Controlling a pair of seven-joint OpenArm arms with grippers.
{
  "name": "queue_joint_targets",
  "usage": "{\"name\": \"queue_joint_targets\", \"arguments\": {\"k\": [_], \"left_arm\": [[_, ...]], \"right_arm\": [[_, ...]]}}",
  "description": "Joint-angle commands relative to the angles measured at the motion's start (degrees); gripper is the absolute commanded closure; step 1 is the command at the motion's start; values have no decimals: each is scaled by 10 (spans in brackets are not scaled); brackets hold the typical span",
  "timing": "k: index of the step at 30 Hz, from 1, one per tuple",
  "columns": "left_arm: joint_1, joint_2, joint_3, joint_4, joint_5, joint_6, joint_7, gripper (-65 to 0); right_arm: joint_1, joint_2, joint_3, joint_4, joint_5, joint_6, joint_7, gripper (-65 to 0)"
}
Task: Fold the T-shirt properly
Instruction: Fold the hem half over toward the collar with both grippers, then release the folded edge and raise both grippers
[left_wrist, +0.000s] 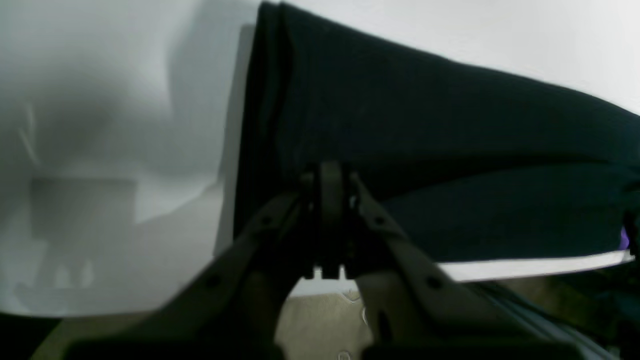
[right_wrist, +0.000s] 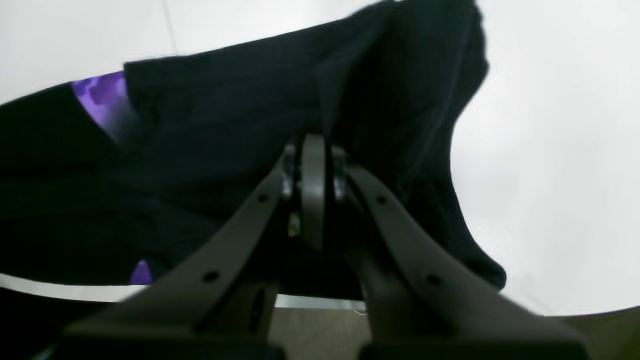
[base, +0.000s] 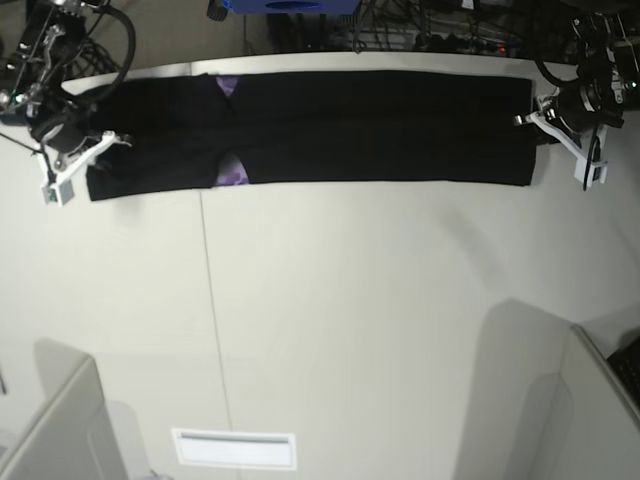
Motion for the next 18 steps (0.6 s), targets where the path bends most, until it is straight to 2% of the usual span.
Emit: {"name": "queue_joint_targets", "arguments": {"k": [1, 6, 12, 18], "left_arm": [[5, -9, -4, 9, -1, -4, -5, 0], [9, -9, -4, 7, 2, -3, -6, 0], [6, -8, -4, 8, 53, -3, -6, 0], [7, -10, -5, 9, 55, -3, -6, 0]], "right_arm": [[3, 10, 3, 7, 4, 1, 10, 0], [2, 9, 3, 7, 3, 0, 7, 0], [1, -8, 5, 5, 3, -1, -18, 0], [1, -13, 8, -14, 3, -2, -20, 0]]}}
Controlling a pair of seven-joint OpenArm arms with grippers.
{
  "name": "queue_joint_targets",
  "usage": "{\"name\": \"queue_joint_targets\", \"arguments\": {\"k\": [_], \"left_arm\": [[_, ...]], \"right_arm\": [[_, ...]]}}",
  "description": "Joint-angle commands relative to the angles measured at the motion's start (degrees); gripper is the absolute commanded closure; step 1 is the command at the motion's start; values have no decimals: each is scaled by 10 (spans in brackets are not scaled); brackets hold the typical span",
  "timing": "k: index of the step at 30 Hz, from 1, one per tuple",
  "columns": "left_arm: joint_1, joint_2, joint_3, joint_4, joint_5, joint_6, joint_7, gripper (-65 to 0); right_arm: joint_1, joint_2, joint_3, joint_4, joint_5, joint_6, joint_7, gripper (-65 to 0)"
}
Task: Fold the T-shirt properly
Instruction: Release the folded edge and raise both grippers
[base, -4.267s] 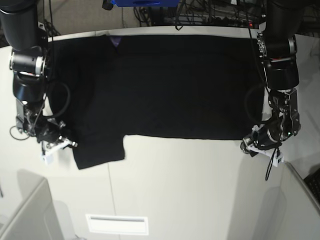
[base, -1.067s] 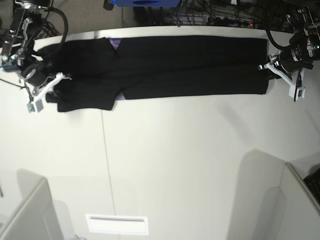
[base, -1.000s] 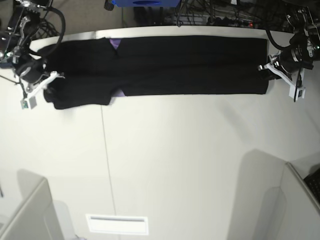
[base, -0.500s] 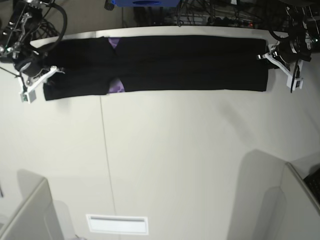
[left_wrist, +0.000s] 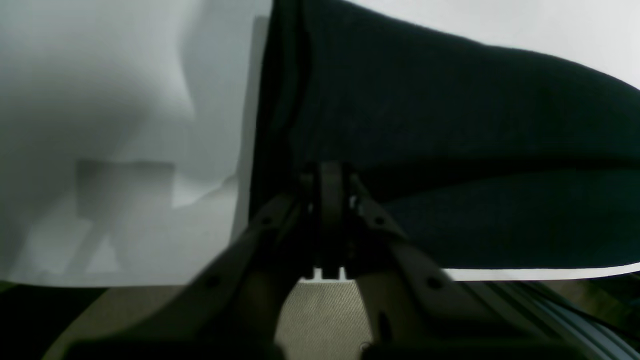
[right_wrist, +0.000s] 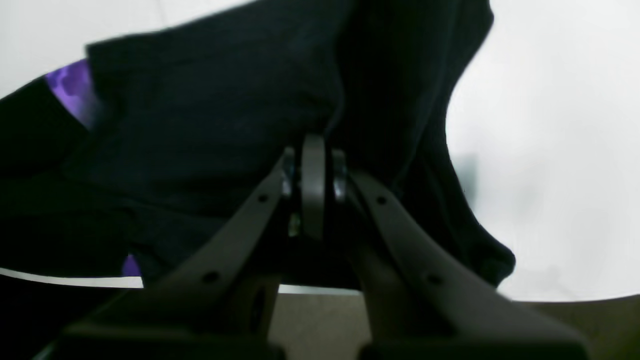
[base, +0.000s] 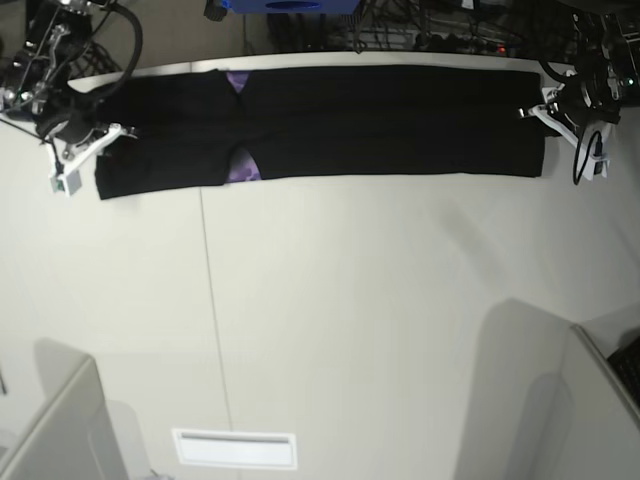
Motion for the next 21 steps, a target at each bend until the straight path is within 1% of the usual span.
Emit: {"name": "queue_joint_targets", "arguments": {"k": [1, 3, 4, 5, 6, 9, 11, 12, 13, 14, 16, 18, 19, 20, 21], "left_arm": [[0, -10, -5, 10, -3, -3, -6, 0], [0, -10, -5, 10, -3, -3, -6, 0], [0, -10, -5, 10, -3, -3, -6, -46], [-1, -10, -6, 10, -3, -3, -6, -109], [-1, -10, -14, 14, -3, -3, -6, -191], [1, -8, -74, 25, -5, -3, -5, -420], [2, -9, -114, 26, -16, -3, -5, -535], [2, -9, -135, 26, -29, -4, -5, -573], [2, -9, -157, 27, -55, -4, -3, -597], [3, -9, -177, 27, -91, -4, -3, -602], [18, -9, -204, 26, -177, -4, -2, -576], [32, -8, -207, 25, -257, -4, -4, -500], [32, -5, -207, 25, -286, -4, -2, -426], [32, -1, -202, 25, -297, -4, -2, -342], [29, 8, -187, 24, -297, -4, -3, -240]], "right_arm": [[2, 6, 5, 10, 4, -2, 7, -45], [-6, 6, 5, 13, 4, -2, 7, -144], [-6, 6, 6, 17, 4, -2, 7, -179], [-8, 6, 7, 22, 4, -2, 7, -198], [-12, 6, 16, 26, 4, -3, 7, -206], [-25, 3, 52, 41, 4, -3, 6, -213], [-35, -7, 74, 61, 4, -3, 8, -213], [-40, -9, 82, 74, 4, -3, 8, -213], [-46, -10, 86, 88, 5, -3, 8, -213], [-50, -13, 88, 101, 7, -2, 10, -213], [-51, -26, 88, 109, 8, 3, 15, -212], [-50, -37, 74, 108, 15, 29, 35, -209], [-51, -44, 59, 108, 21, 54, 46, -206], [-54, -49, 48, 108, 22, 72, 57, -191], [-54, -55, 39, 107, 20, 84, 68, -153]]}}
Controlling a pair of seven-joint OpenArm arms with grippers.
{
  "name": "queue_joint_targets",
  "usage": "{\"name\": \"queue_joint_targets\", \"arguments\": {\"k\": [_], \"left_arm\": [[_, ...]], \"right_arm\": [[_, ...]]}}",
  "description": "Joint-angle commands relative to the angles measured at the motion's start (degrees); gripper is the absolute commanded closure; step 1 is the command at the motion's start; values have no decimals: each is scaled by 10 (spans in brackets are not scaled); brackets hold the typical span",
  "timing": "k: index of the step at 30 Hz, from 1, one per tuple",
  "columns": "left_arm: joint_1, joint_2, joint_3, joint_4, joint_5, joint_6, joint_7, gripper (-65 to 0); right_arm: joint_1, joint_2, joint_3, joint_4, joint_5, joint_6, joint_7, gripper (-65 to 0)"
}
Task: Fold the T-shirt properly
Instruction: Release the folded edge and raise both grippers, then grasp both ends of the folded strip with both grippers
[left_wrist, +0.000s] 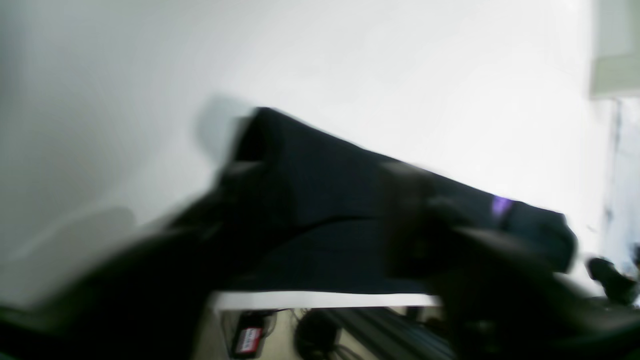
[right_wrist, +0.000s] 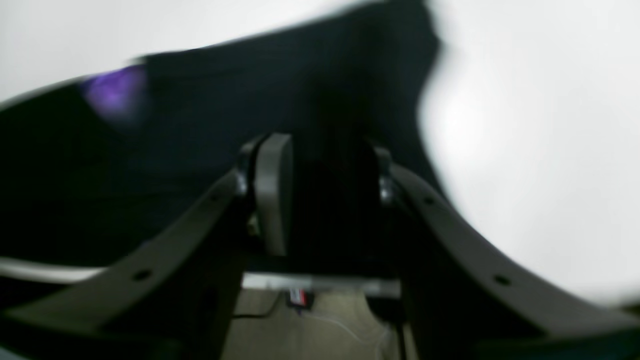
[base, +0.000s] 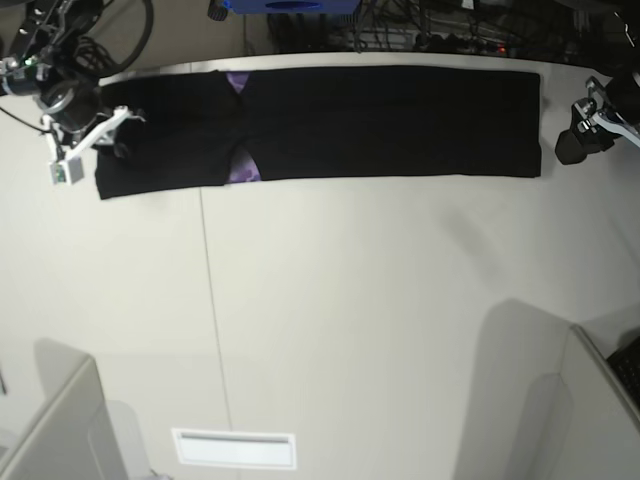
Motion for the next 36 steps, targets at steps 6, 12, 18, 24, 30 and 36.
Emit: {"name": "queue_joint_targets", "arguments": {"k": [6, 12, 18, 24, 30, 36], "left_arm": [[-47, 44, 127, 2, 167, -1, -6, 0], [-90, 83, 208, -2, 357, -1, -8, 0], [-109, 85, 270, -36, 442, 0, -8, 0], [-150, 85, 310, -142, 487, 0, -15, 0], [-183, 82, 337, -175, 496, 2, -58, 0], [-227, 84, 345, -174, 497, 2, -56, 0]], "right_arm": [[14, 4, -39, -45, -15, 2, 44, 0], [31, -25, -41, -72, -162, 5, 44, 0], [75, -26, -42, -175, -205, 8, 57, 0], [86, -25, -42, -212, -207, 7, 87, 0], [96, -25, -39, -214, -207, 4, 88, 0], [122, -25, -37, -228, -208, 3, 87, 0]]}}
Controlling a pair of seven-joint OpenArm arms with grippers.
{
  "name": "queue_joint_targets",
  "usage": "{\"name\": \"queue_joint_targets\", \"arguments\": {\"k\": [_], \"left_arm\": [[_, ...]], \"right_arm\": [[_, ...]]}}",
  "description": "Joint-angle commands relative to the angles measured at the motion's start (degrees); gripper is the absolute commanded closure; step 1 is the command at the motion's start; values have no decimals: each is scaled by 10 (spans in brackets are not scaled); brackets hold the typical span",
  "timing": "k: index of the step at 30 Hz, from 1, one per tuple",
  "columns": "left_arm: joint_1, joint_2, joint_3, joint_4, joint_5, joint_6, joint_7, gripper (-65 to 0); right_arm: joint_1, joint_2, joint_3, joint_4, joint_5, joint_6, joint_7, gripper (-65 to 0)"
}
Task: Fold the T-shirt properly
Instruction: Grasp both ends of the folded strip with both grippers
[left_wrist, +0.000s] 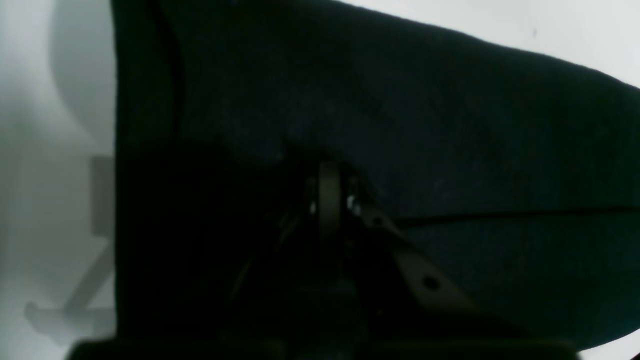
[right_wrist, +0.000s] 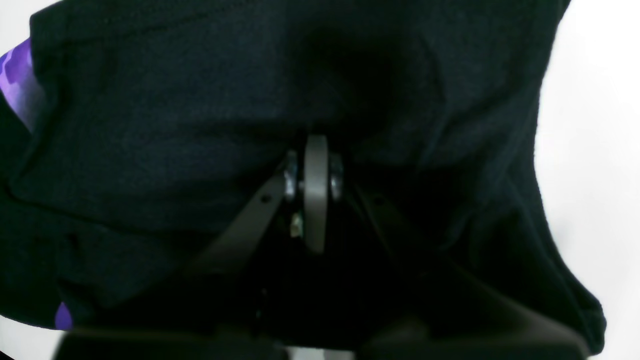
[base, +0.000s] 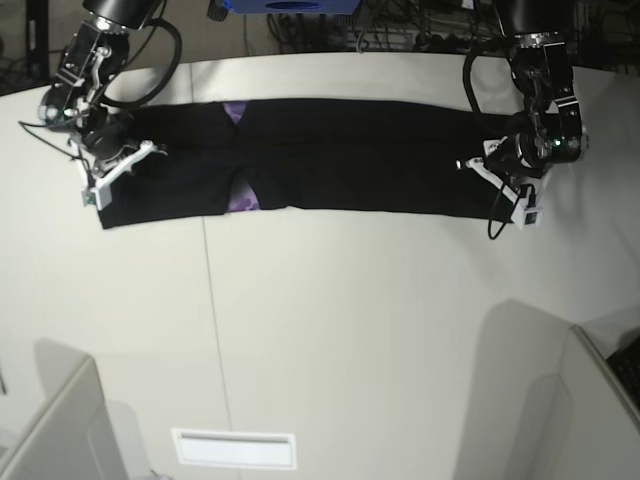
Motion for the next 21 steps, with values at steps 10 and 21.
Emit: {"name": "queue_joint_targets", "arguments": {"k": [10, 21], "left_arm": [[22, -10, -51, 104, 1, 2, 10, 0], [81, -35, -329, 151, -286, -12, 52, -79]], "right_arm": [[-16, -6, 1, 112, -7, -3, -15, 0], [-34, -24, 0, 167, -7, -1, -16, 0]]}}
